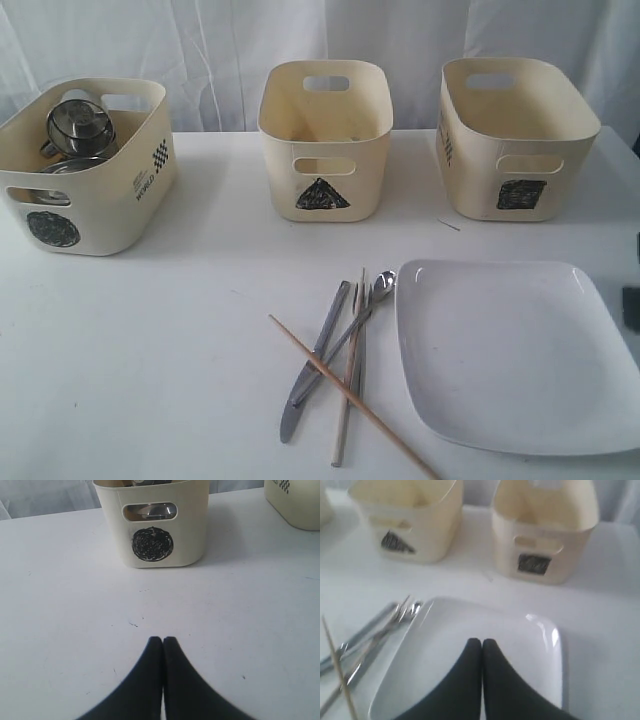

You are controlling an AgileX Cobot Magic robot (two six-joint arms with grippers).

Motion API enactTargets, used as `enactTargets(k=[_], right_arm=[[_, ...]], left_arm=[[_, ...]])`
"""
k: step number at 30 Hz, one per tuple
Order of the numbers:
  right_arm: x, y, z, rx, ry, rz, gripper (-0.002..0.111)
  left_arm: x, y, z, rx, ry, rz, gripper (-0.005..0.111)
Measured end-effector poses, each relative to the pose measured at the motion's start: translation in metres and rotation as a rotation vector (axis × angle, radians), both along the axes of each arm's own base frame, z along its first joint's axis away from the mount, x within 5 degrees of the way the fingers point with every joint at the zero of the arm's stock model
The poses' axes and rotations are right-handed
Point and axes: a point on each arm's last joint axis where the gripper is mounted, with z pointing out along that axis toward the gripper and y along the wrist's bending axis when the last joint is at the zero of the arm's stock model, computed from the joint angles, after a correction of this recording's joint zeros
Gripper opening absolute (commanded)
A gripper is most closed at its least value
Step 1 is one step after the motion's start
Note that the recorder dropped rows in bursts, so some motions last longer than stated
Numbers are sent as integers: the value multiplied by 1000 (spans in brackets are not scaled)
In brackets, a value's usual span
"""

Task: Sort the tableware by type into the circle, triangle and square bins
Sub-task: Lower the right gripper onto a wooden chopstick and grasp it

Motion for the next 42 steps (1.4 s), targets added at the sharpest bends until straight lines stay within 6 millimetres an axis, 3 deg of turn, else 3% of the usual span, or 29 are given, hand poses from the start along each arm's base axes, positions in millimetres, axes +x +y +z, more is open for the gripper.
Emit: enactTargets(k=[3, 8, 12, 14, 16, 20, 24, 29, 34, 42], right_arm=[[6, 9, -13, -46, 174, 84, 0], [33, 23, -24, -163, 384, 190, 0], [58, 47, -19, -254, 457, 339, 16], [65, 62, -19, -279, 484, 413, 31], [80, 91, -31, -322, 548, 532, 40], [104, 135, -57, -347, 598, 635, 41], [126, 157, -74, -364, 615, 662, 41], [150, 177, -82, -339, 582, 675, 41], [169, 205, -106, -316, 618, 743, 41], [183, 217, -133, -335, 660, 766, 41]], left_arm=[[0, 0, 0, 0, 0, 0, 0], [0, 0, 0, 0, 0, 0, 0], [0, 0, 0, 0, 0, 0, 0], [0, 0, 0, 0, 0, 0, 0], [0, 0, 0, 0, 0, 0, 0], [0, 0, 0, 0, 0, 0, 0], [0, 0, 0, 0, 0, 0, 0], [0, 0, 0, 0, 0, 0, 0], [0, 0, 0, 0, 0, 0, 0], [0, 0, 0, 0, 0, 0, 0]])
